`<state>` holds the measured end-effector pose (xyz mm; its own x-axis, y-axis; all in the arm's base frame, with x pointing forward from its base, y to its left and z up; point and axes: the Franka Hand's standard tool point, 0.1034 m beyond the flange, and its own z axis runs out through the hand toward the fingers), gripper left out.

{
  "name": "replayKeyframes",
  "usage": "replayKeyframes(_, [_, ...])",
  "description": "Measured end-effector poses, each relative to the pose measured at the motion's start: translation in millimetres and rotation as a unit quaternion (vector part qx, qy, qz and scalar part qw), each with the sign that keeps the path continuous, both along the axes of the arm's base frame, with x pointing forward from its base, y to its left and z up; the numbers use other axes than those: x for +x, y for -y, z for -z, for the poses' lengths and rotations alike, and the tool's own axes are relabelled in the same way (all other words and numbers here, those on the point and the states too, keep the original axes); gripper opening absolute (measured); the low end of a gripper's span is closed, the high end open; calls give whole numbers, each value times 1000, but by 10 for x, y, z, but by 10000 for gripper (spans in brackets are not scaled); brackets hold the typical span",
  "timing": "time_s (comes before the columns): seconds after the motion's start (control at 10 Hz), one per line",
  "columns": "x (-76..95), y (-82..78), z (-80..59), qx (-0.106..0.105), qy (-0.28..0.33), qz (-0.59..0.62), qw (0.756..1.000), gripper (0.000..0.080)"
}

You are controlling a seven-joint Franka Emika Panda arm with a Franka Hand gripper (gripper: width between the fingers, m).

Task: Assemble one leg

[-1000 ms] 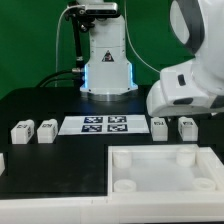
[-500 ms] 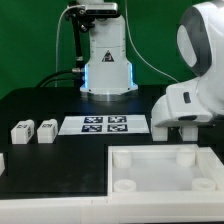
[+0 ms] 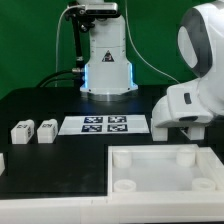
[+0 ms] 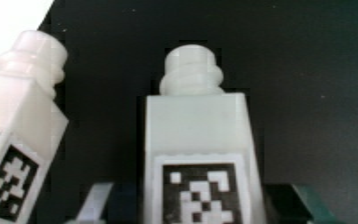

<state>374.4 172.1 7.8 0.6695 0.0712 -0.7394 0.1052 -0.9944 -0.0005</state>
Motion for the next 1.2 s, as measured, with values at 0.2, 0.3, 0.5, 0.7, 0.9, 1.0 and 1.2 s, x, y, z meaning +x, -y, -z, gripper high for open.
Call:
replayKeyframes(0.2, [0,0,0,0,0,0,1000,288])
replayKeyframes(0.3, [0,0,0,0,0,0,1000,288])
replayKeyframes(0.5, [0,0,0,0,0,0,1000,288])
replayKeyframes(0.7, [124,65,-161,11,11,-15,1000,290])
replayKeyframes(0.9, [480,208,-689,50,65,-48,995,290])
replayKeyframes(1.0, [613,312,-864,58,84,-50,994,290])
replayKeyframes(1.2, [885,466,-1195,69,199,-45,977,290])
